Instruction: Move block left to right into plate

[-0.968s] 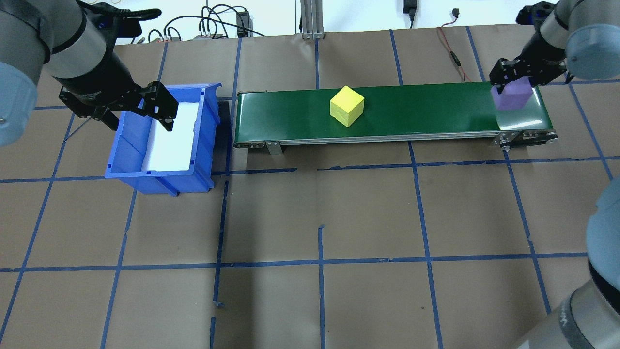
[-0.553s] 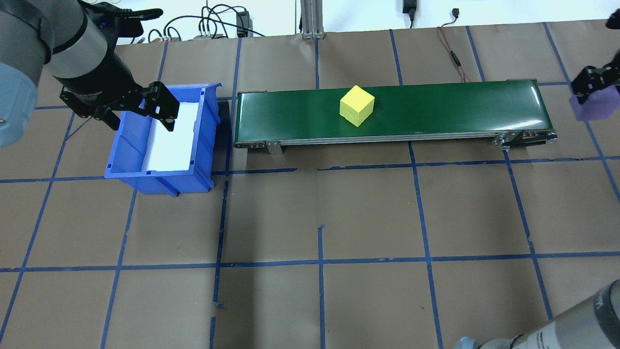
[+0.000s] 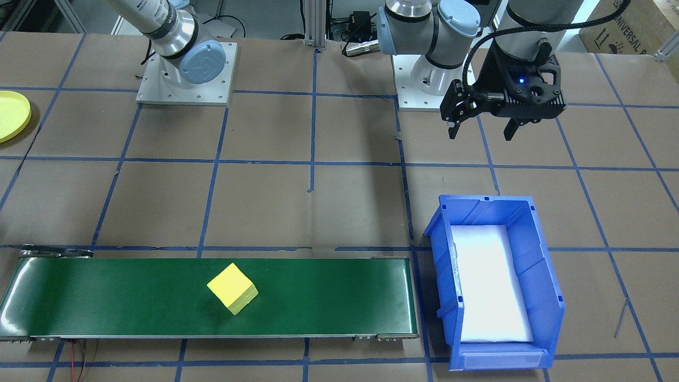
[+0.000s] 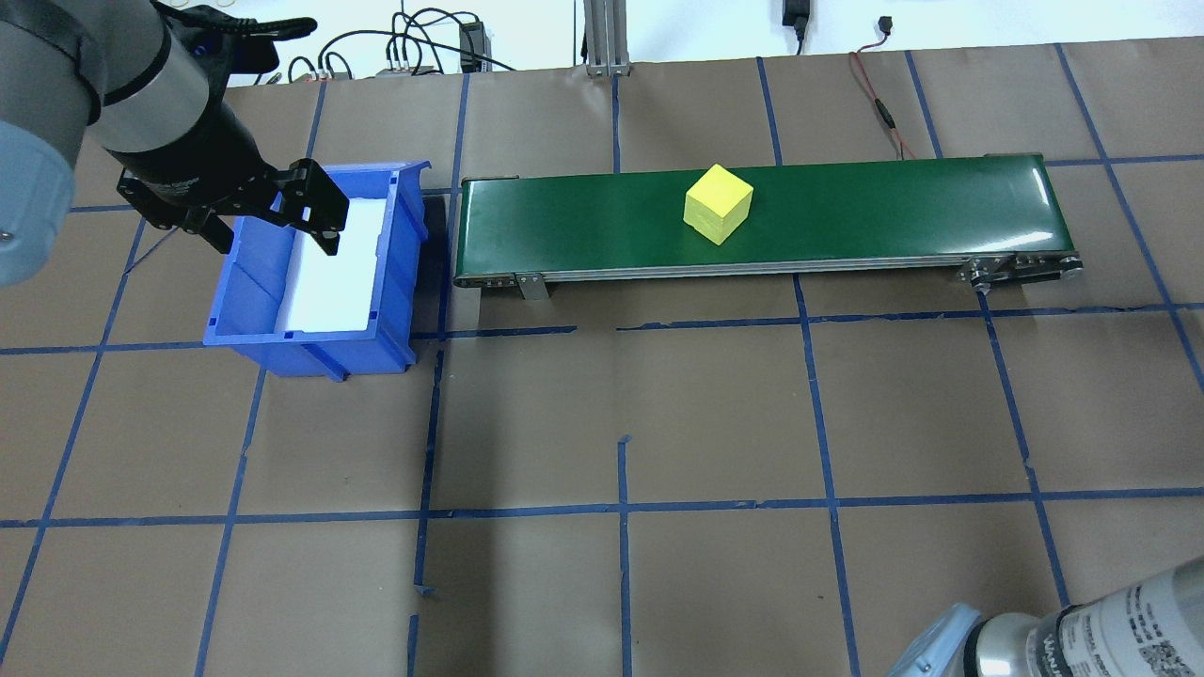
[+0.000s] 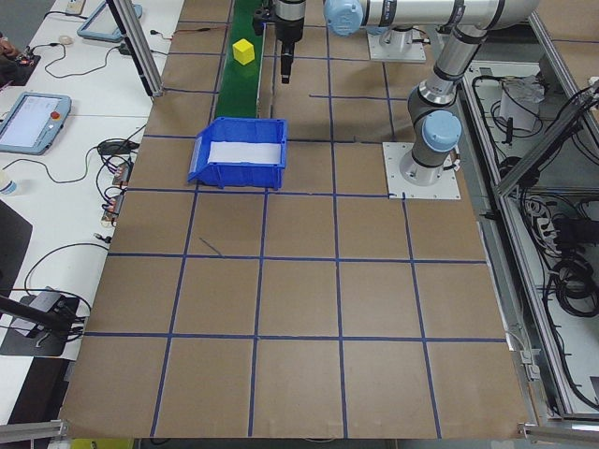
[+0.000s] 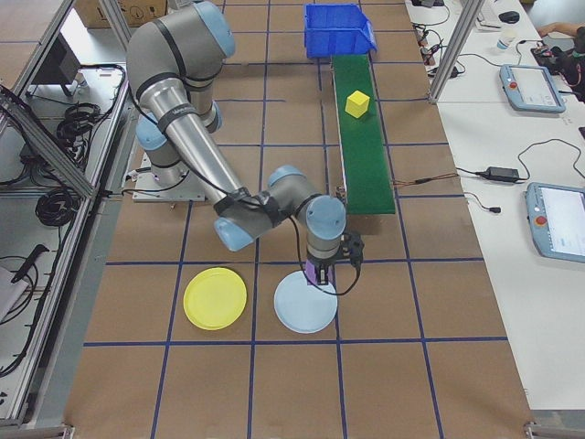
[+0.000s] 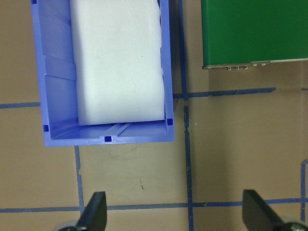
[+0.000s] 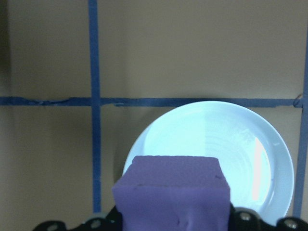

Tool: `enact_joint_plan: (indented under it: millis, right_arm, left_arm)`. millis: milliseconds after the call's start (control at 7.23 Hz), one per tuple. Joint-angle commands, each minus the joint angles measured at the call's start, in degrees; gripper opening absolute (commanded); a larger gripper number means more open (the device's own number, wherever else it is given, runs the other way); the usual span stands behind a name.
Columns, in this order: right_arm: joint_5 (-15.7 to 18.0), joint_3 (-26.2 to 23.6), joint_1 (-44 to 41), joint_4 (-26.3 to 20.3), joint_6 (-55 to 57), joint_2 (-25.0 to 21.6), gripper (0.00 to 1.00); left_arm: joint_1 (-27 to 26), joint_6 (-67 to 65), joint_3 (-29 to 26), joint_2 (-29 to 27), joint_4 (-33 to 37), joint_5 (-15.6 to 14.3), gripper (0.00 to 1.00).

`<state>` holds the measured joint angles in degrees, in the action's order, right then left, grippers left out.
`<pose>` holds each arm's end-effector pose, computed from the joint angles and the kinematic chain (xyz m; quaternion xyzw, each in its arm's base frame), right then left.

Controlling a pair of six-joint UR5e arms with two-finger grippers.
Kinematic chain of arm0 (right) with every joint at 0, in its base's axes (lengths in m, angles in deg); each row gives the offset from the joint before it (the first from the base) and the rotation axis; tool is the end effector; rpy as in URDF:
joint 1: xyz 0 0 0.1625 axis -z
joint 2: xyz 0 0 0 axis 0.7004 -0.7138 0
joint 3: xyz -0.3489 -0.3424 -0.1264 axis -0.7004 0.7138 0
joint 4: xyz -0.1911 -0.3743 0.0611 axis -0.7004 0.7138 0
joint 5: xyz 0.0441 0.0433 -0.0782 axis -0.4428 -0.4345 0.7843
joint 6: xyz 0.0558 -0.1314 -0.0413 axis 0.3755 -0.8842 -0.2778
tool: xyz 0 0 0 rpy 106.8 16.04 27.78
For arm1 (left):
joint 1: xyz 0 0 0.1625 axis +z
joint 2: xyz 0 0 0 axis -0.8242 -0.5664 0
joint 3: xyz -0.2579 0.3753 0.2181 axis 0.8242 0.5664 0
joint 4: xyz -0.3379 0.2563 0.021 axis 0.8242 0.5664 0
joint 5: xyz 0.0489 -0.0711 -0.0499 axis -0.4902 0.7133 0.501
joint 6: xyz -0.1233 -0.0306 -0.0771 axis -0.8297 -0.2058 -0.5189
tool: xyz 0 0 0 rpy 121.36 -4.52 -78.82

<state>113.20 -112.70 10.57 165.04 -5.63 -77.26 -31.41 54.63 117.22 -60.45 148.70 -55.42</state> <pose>-0.4970 -0.5050 0.2840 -0.0134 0.9994 -0.0308 0.0071 -0.1016 -0.4832 0.5196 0.0230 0.9991 -0.0294 0.0220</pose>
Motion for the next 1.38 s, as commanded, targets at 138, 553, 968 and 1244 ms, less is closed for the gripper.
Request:
enact_joint_plan:
  millis: [138,553,968,1244]
  right_arm:
    - [-4.7,-1.0,4.4,3.0,-5.0,3.5,0.99]
    - [-5.6,-0.8,4.1,2.3,-4.9,1.4,1.00]
    - [-6.4,-0.8,-7.2,-2.4,3.5,-4.4,0.99]
    - [-8.1,-0.6,-17.0,-4.2,14.5,-4.8,0.99]
  left_arm:
    - [0.0,0.0,0.0,0.0,0.0,0.0,1.00]
    - [0.1,0.0,0.1,0.0,0.0,0.0,1.00]
    - [0.0,0.0,0.1,0.0,0.0,0.0,1.00]
    - [0.1,0.0,0.2,0.0,0.0,0.0,1.00]
